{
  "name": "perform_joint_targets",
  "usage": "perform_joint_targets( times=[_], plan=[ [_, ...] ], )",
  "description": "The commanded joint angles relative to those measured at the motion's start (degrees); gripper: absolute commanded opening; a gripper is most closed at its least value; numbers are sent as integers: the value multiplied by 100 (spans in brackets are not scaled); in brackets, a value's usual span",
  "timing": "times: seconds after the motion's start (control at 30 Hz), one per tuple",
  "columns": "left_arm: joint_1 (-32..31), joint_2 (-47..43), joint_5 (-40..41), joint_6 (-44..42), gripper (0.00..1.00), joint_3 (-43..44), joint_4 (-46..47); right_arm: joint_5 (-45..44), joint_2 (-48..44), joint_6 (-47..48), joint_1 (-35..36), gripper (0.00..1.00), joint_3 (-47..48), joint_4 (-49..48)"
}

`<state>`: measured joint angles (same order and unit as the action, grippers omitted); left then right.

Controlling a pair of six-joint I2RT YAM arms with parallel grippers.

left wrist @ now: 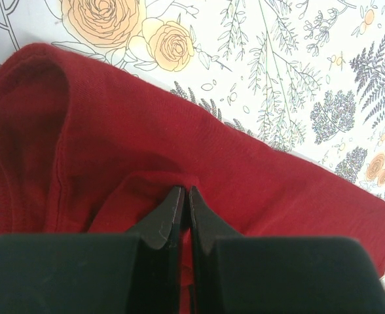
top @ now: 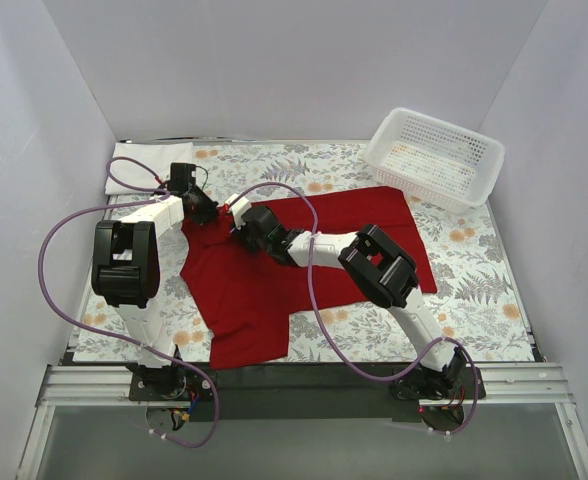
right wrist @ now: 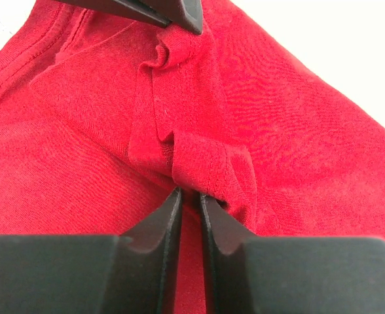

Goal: Fold and stack the t-shirts
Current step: Fold the tshirt

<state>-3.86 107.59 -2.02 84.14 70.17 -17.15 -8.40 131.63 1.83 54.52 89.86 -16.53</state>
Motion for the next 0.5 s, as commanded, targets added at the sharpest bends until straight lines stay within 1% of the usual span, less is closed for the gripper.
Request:
perform_joint_targets(
  times=[0.0, 0.07, 0.2, 0.3, 0.37, 0.47],
  plan=[
    [25, -28, -53, -73, 0, 23, 10, 163, -102, -51, -3, 21, 75, -122],
    [26, -45, -44, -64, 0, 23, 10, 199, -225, -68, -3, 17, -21, -122],
    [25, -71, -26, -64, 0, 23, 18, 287, -471, -95, -3, 13, -197, -122],
    [25, -63, -35, -64, 0, 32, 18, 392, -621, -121, -3, 13, -259, -122],
    [25, -71, -44, -64, 0, 23, 10, 418, -630, -139, -3, 16, -250, -113],
    [25, -63, -35, -82, 0, 14, 18, 436, -595, -139, -12, 15, -224, -122]
  ],
)
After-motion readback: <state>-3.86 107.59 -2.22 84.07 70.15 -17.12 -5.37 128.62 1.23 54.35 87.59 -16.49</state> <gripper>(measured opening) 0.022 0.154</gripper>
